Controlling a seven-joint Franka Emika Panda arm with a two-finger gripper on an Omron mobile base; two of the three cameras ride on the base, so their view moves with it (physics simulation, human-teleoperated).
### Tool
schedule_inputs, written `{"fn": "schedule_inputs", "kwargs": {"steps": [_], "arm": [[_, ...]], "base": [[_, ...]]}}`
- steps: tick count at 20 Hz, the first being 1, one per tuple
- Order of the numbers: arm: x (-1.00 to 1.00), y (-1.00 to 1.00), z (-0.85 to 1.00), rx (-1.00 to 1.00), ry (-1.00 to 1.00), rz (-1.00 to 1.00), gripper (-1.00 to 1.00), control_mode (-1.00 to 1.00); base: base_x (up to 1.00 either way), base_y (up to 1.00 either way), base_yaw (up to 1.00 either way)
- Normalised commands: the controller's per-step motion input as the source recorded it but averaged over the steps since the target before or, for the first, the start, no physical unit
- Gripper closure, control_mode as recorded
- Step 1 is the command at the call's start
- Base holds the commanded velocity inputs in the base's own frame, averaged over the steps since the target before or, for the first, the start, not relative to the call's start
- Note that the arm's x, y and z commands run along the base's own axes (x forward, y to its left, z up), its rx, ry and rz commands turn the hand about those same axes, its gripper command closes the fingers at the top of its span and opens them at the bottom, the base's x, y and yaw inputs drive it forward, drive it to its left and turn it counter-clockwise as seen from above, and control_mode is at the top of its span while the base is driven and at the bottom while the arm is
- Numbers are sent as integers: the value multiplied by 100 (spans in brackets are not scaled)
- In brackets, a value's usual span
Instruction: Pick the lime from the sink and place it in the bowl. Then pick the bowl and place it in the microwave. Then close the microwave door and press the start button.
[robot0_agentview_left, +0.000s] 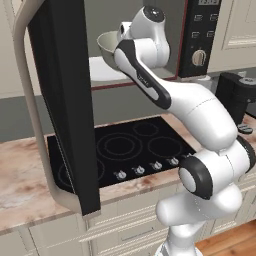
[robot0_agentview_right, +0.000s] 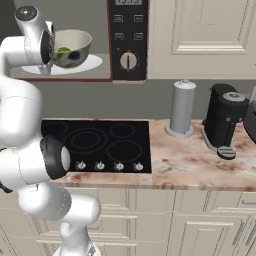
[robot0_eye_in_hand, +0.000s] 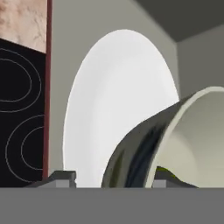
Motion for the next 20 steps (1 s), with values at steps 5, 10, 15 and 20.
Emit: {"fn": "schedule_inputs", "kwargs": {"steps": [5, 10, 15, 20], "arm": [[-48, 0, 14, 0, -12, 0, -100, -100], [-100, 0, -1, 0, -27, 0, -100, -100], [-100, -5, -19, 1, -22, -3, -100, -100], [-100, -14, -31, 3, -3, -18, -100, -100]], "base": [[0, 0, 0], [0, 0, 0], [0, 0, 0], [0, 0, 0]]}}
